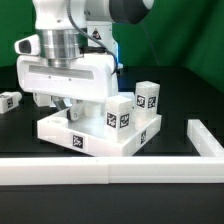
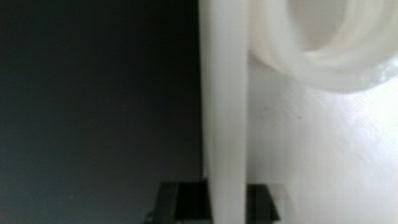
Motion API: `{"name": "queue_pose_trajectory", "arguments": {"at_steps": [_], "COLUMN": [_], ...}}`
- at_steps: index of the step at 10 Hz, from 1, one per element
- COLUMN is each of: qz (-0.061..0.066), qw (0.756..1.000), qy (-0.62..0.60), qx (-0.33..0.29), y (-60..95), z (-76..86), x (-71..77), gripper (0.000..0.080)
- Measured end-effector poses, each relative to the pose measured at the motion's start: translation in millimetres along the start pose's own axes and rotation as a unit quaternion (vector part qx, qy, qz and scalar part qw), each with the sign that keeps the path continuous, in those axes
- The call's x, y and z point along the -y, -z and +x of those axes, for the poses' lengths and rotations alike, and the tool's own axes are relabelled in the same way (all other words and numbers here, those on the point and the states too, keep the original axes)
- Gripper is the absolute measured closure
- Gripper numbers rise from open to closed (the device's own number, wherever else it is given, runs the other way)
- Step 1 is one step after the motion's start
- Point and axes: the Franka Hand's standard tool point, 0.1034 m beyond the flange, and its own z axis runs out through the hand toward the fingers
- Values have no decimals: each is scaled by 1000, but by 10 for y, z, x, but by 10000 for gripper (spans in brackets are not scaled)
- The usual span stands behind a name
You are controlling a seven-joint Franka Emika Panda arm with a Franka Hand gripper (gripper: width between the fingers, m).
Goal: Assemble square table
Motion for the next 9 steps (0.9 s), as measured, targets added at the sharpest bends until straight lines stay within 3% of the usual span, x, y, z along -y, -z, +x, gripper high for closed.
{"name": "queue_pose_trajectory", "arguments": {"at_steps": [3, 5, 7, 8, 9], "qz": [-5, -9, -23, -36, -39], "qw": [995, 980, 941, 909, 901], "qy": [99, 197, 338, 413, 431], "qx": [1, -3, -19, -36, -34], "y": [-4, 13, 71, 63, 49], "z": [17, 181, 326, 363, 350], "x": [-11, 118, 319, 304, 276], "gripper": [746, 746, 746, 746, 746]}}
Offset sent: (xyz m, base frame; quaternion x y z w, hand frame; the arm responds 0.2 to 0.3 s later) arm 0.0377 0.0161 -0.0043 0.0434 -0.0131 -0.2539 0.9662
